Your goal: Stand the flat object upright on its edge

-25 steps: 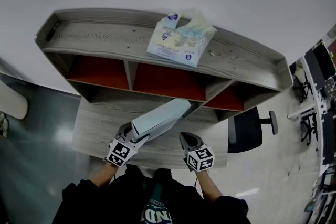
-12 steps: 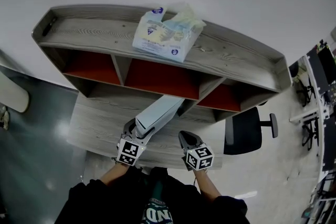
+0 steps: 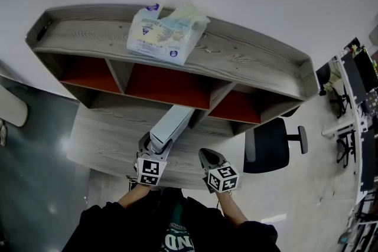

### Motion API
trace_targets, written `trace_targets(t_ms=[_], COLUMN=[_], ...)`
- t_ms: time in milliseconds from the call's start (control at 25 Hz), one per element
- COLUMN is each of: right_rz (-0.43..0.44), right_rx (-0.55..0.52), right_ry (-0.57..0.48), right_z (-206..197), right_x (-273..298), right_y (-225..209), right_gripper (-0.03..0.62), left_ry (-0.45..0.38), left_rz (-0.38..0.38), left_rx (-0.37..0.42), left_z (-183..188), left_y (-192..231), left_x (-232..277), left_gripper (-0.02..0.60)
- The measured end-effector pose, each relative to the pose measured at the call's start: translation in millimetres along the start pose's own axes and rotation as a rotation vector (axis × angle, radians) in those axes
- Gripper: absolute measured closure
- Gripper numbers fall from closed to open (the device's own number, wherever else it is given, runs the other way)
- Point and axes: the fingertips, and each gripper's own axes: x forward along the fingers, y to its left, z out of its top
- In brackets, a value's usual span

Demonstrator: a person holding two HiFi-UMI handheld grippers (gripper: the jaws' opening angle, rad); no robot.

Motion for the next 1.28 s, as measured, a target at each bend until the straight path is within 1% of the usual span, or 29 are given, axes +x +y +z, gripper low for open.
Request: trace_targets(t_ms=[160,320,400,480,720,920,1000,1160,1280], right_rz=[0.007,0.013,0.013,0.013,0.02,0.029,0.03,0.031,0.034], right_rx=[-0.005,-0.007,-0.004,-0.002,0.003,0.013,0.016,0.027,0.033], right_ry=[-0.001,-0.006,-0.006,-0.004,0.001,-0.001,-0.003,0.0,0.004], right_z=[-3,-5,-6,-9,-12,-12,-12,-15,-18], right_x=[-6,-13,-17,-20,-21,-18,-17,-16,-16], right_y=[-5,-11,-16,-20,-30,-34,-37,-40,-41], right_gripper=[0.556,0.556,0.556,0.556,0.556,0.556,0.556,0.556,0.556], left_ry=[-0.004,-0.011,-0.018,-0.026,-0.015,0.0,0.001,0.005,0.006], left_rz=[0.0,0.026,0.02,-0.015,-0.111,-0.244,-0.275,-0.295,-0.266], left_rx=[-0.011,-0.043,-0.048,-0.05,-0.047,-0.026,-0.015,-0.002,-0.011], left_z=[2,5,6,5,1,-2,-3,-2,-2], left_y=[-15,-24,-31,-41,-69,-92,-96,-98,-99], left_x=[9,16,18,19,25,30,31,32,32], left_gripper=[0.284,0.276,0.272,0.27,0.258,0.235,0.232,0.221,0.221])
